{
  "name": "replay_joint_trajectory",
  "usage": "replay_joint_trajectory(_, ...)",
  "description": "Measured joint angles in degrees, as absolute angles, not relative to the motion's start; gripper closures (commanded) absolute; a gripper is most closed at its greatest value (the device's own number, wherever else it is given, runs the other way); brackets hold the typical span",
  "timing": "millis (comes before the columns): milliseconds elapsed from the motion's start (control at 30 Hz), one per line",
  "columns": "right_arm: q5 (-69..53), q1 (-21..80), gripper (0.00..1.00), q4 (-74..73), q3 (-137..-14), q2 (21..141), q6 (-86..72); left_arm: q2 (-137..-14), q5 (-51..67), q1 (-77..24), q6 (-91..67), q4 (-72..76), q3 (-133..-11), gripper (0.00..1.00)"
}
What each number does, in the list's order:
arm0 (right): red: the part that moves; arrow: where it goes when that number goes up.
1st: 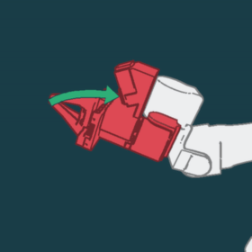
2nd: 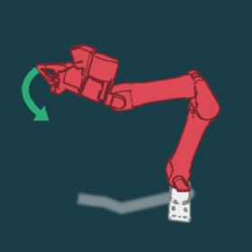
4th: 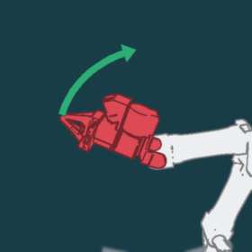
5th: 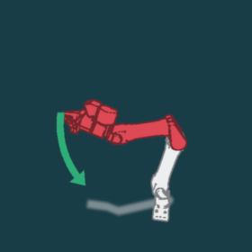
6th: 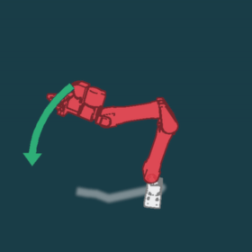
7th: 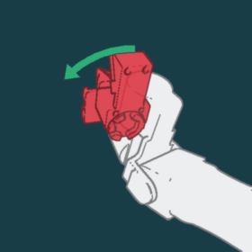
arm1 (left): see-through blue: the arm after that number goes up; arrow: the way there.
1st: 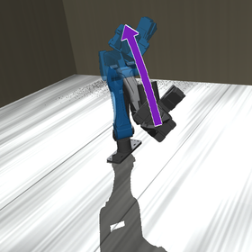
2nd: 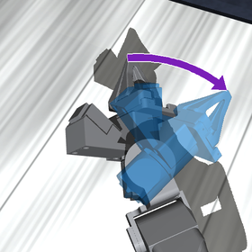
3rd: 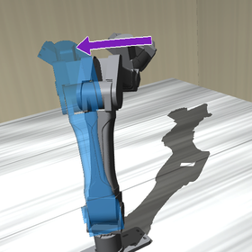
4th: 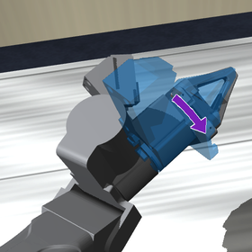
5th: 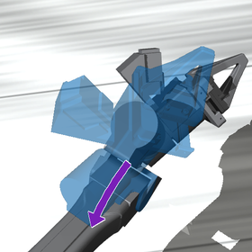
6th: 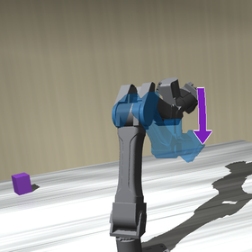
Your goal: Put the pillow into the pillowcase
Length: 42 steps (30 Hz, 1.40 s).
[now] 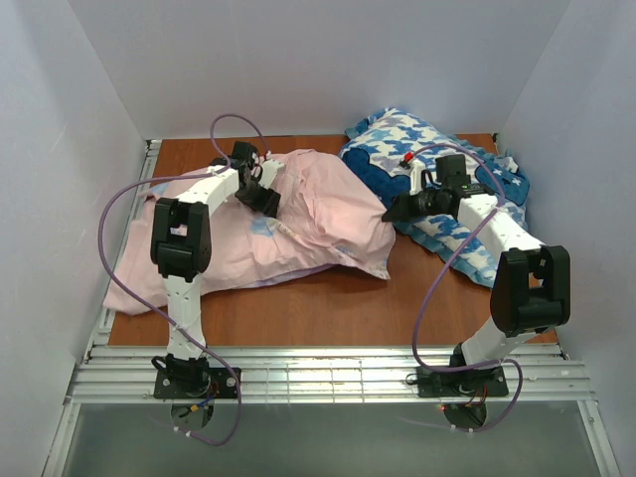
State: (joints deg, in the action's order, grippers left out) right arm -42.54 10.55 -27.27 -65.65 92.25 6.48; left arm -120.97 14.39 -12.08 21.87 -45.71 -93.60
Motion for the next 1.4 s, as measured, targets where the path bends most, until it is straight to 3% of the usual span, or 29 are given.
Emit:
replay_joint_trajectory(67, -40.5, 9.0, 0.99, -26.7, -69.5, 92.5, 6.9, -124.4, 14.1, -12.7, 21.8, -44.1, -99.6, 0.24)
replay_joint_trajectory(200, -38.3, 8.3, 0.33, -29.1, -74.3, 93.5, 11.3, -122.1, 15.4, -11.9, 23.2, -43.8, -99.8, 0.19)
replay_joint_trajectory(267, -36.9, 8.4, 0.17, -30.2, -73.8, 92.2, 14.7, -115.7, 16.9, -10.3, 25.6, -42.8, -92.5, 0.18)
replay_joint_trajectory(300, -35.3, 8.7, 0.03, -30.5, -72.3, 90.8, 16.9, -111.3, 17.2, -9.2, 27.4, -43.5, -87.7, 0.15)
replay_joint_trajectory(400, -28.9, 11.6, 0.01, -31.7, -64.5, 83.3, 23.4, -95.4, 17.5, -4.4, 32.8, -46.2, -74.8, 0.14)
replay_joint_trajectory(533, -21.0, 23.4, 0.02, -31.9, -55.2, 73.7, 28.9, -77.0, 17.6, 3.4, 39.7, -49.7, -66.0, 0.14)
replay_joint_trajectory(633, -17.0, 31.4, 0.01, -30.9, -51.0, 71.8, 30.5, -70.1, 17.0, 9.5, 44.7, -51.0, -60.2, 0.14)
replay_joint_trajectory(933, -3.2, 49.1, 0.01, -21.3, -45.6, 80.3, 27.7, -70.4, 14.2, 25.2, 56.8, -51.2, -48.1, 0.13)
replay_joint_trajectory(1133, 8.0, 51.5, 0.05, -13.1, -45.7, 88.3, 22.7, -70.9, 11.9, 26.7, 62.0, -42.7, -42.1, 0.12)
replay_joint_trajectory(1167, 10.0, 51.4, 0.09, -10.9, -45.8, 89.1, 22.0, -71.6, 11.3, 26.6, 62.5, -40.9, -40.9, 0.12)
replay_joint_trajectory(1267, 15.2, 51.4, 0.36, -5.2, -45.8, 91.2, 20.9, -74.8, 9.8, 26.7, 63.5, -36.4, -38.7, 0.15)
replay_joint_trajectory(1300, 16.5, 51.4, 0.66, -3.7, -45.5, 91.6, 20.7, -76.1, 9.3, 26.9, 63.6, -34.8, -38.2, 0.18)
replay_joint_trajectory(1333, 17.6, 51.2, 0.84, -3.0, -45.2, 91.8, 20.6, -76.9, 9.3, 27.1, 63.7, -34.2, -38.5, 0.28)
replay_joint_trajectory(1367, 18.2, 50.8, 0.98, -2.7, -44.8, 91.8, 20.7, -77.2, 9.3, 27.4, 63.6, -32.9, -38.4, 0.37)
replay_joint_trajectory(1400, 18.6, 50.2, 0.99, -2.8, -44.1, 91.5, 20.8, -77.6, 9.4, 27.8, 63.6, -32.2, -38.5, 0.45)
